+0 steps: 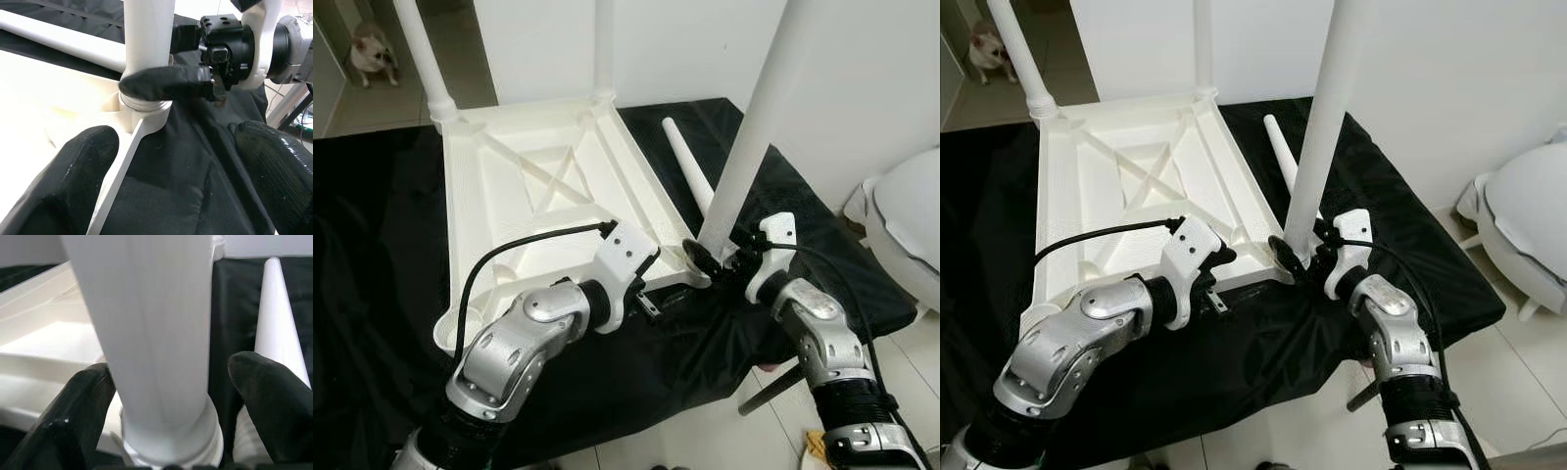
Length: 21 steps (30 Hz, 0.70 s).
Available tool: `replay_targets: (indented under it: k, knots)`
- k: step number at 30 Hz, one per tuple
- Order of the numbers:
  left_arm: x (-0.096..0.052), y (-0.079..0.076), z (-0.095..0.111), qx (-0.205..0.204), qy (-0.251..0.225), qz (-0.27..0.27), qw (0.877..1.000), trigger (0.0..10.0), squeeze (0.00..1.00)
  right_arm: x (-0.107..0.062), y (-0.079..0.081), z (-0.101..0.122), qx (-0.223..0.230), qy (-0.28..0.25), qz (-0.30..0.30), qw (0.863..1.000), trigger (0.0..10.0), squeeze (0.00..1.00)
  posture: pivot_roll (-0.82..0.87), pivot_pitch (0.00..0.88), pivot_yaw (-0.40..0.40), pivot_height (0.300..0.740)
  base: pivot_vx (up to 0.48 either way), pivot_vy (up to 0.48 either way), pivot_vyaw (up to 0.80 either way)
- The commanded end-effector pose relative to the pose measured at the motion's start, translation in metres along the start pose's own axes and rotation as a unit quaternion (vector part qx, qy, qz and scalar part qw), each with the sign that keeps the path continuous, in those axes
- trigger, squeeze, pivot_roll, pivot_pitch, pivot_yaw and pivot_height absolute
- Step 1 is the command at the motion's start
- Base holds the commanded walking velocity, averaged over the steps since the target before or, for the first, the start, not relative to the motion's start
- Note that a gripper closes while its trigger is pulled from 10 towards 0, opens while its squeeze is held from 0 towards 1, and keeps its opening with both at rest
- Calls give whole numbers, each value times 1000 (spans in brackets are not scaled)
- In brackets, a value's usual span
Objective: Building children table
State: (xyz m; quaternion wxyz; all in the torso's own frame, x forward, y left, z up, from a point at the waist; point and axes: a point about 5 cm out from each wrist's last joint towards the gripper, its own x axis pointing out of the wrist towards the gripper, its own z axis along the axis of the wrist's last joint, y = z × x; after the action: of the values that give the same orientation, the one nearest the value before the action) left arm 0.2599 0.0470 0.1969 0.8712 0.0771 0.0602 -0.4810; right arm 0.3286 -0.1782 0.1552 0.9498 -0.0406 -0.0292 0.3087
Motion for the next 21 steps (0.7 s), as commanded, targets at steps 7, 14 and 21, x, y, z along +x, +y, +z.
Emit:
replay_targets:
  k: [7, 14, 21]
  knots:
    - [1, 0, -1, 0, 5, -4, 1000, 10000, 0, 6, -9, -6, -5, 10, 21, 1000, 10000, 0, -25, 74, 10, 740, 0, 0, 0]
    - [1, -1, -1, 1, 6, -5, 1000, 10000, 0, 12, -10, -4, -13, 1, 24, 1000, 10000, 0, -24, 69, 11, 740, 0, 0, 0]
    - [2, -2, -1, 0, 5, -6, 1000, 10000, 0, 16, -10, -1, -22, -2, 34, 999, 8824, 0, -23, 67, 4, 740, 0, 0, 0]
